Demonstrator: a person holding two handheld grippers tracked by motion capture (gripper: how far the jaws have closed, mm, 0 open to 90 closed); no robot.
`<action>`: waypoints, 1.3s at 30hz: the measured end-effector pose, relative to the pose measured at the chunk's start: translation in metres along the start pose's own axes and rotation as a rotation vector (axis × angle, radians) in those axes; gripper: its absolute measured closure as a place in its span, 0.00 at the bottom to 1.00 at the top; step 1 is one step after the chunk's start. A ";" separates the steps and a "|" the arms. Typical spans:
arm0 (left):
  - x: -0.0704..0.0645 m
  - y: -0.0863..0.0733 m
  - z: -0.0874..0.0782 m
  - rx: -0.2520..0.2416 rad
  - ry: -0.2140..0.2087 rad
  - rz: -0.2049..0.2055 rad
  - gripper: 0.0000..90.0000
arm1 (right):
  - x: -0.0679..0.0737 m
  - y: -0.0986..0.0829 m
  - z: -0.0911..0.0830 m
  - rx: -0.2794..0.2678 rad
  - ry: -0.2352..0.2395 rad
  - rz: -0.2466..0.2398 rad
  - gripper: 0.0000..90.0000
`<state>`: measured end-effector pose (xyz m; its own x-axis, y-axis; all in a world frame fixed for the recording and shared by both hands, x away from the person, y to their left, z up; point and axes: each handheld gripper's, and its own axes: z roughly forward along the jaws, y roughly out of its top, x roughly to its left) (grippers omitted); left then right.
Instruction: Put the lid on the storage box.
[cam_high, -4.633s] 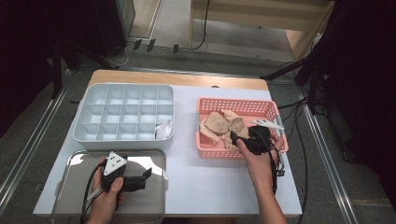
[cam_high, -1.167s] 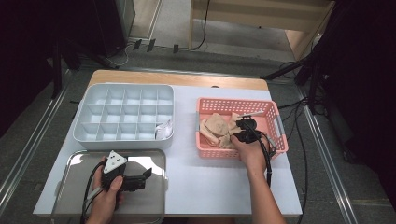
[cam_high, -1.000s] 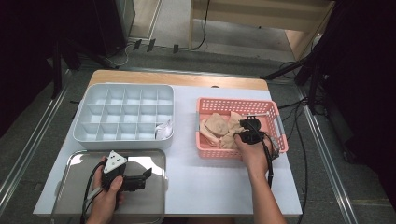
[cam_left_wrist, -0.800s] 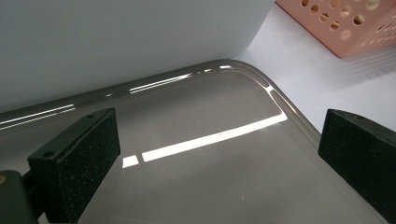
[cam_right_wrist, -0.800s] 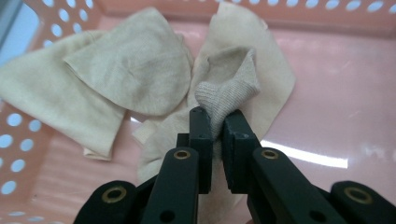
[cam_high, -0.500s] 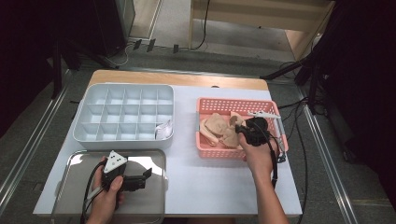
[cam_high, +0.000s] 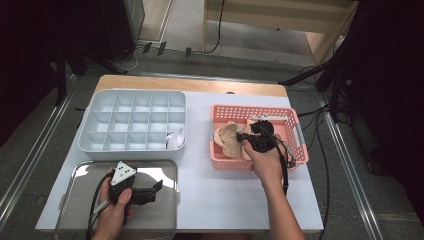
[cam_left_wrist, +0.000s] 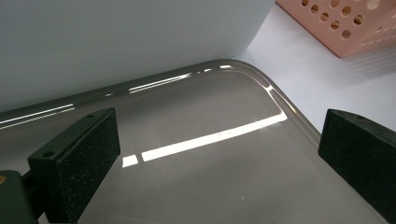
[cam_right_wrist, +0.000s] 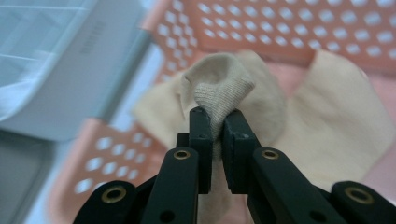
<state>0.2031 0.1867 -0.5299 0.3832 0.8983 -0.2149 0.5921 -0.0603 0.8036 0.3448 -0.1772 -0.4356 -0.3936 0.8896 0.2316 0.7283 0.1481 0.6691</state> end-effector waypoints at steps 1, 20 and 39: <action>0.000 0.000 0.000 -0.001 0.001 0.000 0.00 | -0.003 0.001 0.005 0.024 -0.023 0.025 0.93; 0.001 0.000 0.000 -0.001 -0.008 -0.008 0.00 | 0.012 0.027 0.066 0.192 -0.103 0.069 0.40; 0.001 0.000 0.000 -0.001 -0.009 -0.008 0.00 | 0.003 0.026 0.070 0.253 -0.232 0.089 0.94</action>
<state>0.2038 0.1878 -0.5304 0.3846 0.8948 -0.2267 0.5949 -0.0525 0.8021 0.4018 -0.1407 -0.4668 -0.2057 0.9740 0.0945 0.8813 0.1423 0.4507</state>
